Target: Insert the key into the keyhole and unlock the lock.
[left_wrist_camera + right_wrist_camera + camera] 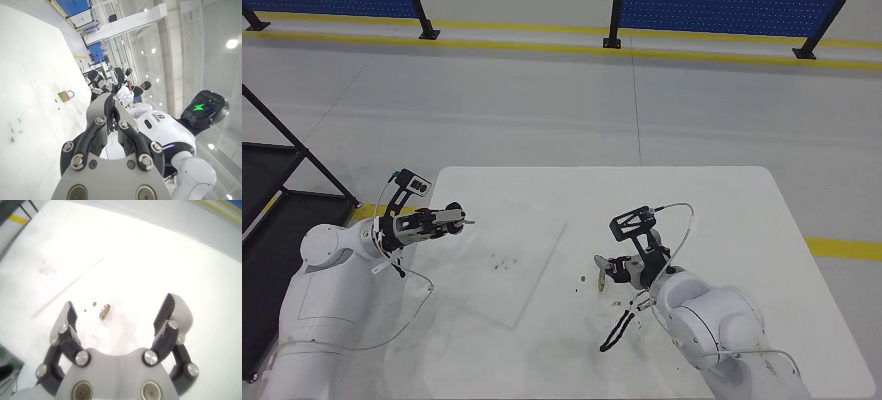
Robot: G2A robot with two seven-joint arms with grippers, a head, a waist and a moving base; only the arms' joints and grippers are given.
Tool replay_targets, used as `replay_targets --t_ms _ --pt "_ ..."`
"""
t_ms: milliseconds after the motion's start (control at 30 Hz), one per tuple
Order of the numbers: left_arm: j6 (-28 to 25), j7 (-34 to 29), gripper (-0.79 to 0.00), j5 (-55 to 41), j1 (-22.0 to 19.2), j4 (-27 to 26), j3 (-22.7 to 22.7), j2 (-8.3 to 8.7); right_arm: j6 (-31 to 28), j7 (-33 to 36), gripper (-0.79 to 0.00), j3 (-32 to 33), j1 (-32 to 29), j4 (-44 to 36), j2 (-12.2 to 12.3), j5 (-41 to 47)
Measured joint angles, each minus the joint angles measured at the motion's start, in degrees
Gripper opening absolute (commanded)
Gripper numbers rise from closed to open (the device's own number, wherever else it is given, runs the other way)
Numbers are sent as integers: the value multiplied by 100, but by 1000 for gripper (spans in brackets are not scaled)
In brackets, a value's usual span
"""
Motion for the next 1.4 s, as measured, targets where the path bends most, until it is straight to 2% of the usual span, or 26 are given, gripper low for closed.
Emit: replay_targets --t_ms 300,367,533,633,700,900,1167,1400 --pt "0 0 -785 0 0 0 0 0 -179 -5 0 -87 46 65 -17 215" --pt "0 0 -785 0 0 0 0 0 -157 211 0 -145 252 166 -55 418" --pt "0 0 -785 0 0 0 0 0 478 945 0 -280 1139 423 -232 1489" --pt "0 0 -785 0 0 0 0 0 928 1556 0 -343 1637 677 -301 1765" --pt "0 0 -785 0 0 0 0 0 1097 1853 0 -436 1897 933 -330 1692" --pt "0 0 -785 0 0 0 0 0 951 1841 0 -648 2121 1547 -439 1116" --pt "0 0 -785 0 0 0 0 0 477 2258 0 -755 1908 1895 -647 299" --pt "0 0 -785 0 0 0 0 0 540 2258 0 -726 1803 1833 -704 320"
